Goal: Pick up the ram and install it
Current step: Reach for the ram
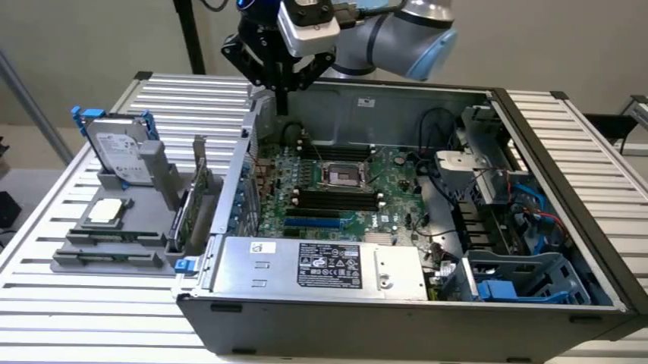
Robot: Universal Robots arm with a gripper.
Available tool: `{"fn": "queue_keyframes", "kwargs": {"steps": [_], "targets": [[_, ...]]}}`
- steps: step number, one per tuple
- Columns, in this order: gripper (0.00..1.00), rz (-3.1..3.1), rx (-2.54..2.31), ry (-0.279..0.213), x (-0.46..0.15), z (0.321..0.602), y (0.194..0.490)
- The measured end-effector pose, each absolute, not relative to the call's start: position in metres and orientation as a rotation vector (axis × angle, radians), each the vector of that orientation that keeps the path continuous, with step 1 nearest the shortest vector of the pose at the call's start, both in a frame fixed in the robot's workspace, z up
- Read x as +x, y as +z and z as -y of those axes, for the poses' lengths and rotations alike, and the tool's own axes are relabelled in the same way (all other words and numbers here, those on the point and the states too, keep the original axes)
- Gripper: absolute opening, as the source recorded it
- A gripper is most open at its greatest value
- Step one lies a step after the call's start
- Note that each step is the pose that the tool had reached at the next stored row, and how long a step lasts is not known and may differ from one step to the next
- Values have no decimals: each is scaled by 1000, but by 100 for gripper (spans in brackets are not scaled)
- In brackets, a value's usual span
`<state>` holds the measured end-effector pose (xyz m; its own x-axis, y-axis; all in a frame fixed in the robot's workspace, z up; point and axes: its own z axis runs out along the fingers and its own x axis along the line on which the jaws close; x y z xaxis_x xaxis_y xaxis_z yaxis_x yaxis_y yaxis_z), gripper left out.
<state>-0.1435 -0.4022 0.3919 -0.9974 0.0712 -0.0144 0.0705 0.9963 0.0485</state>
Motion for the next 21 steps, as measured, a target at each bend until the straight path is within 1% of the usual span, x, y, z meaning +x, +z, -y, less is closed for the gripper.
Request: {"fn": "queue_keyframes", "kwargs": {"steps": [21], "targets": [[11, -3123, 111, 75, -239, 410, 386]]}}
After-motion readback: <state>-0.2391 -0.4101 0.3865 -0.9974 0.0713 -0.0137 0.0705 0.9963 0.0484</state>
